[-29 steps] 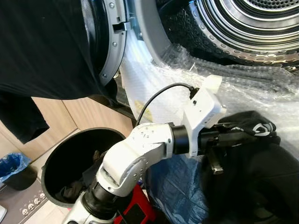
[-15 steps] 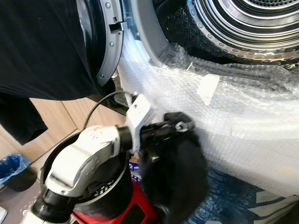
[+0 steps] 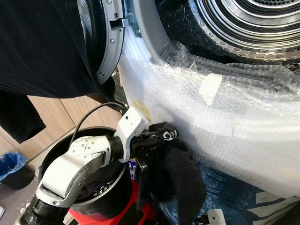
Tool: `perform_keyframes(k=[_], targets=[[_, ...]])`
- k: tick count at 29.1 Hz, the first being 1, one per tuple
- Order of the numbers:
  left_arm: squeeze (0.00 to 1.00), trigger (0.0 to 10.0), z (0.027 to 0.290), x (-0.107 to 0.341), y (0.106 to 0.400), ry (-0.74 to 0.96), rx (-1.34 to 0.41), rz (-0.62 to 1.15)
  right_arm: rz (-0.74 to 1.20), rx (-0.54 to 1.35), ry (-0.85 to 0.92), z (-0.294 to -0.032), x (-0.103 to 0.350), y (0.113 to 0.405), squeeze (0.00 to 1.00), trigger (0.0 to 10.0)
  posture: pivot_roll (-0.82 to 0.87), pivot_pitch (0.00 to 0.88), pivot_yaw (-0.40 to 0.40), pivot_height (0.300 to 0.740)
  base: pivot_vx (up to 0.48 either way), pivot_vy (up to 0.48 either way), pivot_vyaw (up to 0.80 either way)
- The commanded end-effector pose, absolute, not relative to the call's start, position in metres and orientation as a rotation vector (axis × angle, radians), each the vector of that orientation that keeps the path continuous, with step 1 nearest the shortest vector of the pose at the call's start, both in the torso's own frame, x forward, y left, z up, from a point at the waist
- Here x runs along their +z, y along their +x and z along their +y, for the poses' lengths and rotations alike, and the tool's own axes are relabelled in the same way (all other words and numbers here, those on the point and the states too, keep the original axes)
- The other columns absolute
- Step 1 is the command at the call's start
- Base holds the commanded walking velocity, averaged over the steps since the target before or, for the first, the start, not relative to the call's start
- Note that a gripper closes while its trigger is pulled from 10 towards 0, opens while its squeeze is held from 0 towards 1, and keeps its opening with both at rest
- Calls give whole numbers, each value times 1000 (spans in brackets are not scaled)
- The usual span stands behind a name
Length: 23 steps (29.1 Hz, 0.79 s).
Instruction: Clothes washing
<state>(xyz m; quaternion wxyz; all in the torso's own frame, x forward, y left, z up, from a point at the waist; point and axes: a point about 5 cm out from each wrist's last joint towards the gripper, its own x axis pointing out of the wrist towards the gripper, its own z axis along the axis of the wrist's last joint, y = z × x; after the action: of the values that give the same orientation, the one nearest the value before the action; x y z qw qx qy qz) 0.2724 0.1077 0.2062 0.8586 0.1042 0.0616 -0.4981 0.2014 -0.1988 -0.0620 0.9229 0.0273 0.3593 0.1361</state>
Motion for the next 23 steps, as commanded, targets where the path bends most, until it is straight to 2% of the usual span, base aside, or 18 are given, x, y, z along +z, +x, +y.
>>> perform_keyframes(k=[1, 4, 14, 20, 21, 23], targets=[[0, 0, 113, 214, 271, 254, -1038, 105, 701, 329, 68, -204, -58, 201, 1000, 10000, 189, 138, 87, 740, 0, 0, 0], [0, 0, 121, 213, 271, 246, -1042, 129, 666, 439, 81, -205, -53, 199, 1000, 10000, 175, 133, 93, 740, 0, 0, 0], [0, 0, 122, 189, 270, 356, -1078, 225, 597, 602, 65, -213, -44, 191, 1000, 10000, 131, 87, 100, 740, 0, 0, 0], [0, 0, 117, 179, 269, 390, -1096, 246, 428, 674, 119, -214, -21, 199, 1000, 10000, 125, 77, 94, 740, 0, 0, 0], [0, 0, 116, 177, 267, 395, -1106, 249, 405, 687, 123, -214, -17, 201, 0, 10000, 125, 77, 94, 740, 0, 0, 0], [0, 0, 113, 174, 265, 403, -1117, 255, 361, 713, 120, -216, -6, 204, 0, 10000, 123, 75, 92, 740, 0, 0, 0]])
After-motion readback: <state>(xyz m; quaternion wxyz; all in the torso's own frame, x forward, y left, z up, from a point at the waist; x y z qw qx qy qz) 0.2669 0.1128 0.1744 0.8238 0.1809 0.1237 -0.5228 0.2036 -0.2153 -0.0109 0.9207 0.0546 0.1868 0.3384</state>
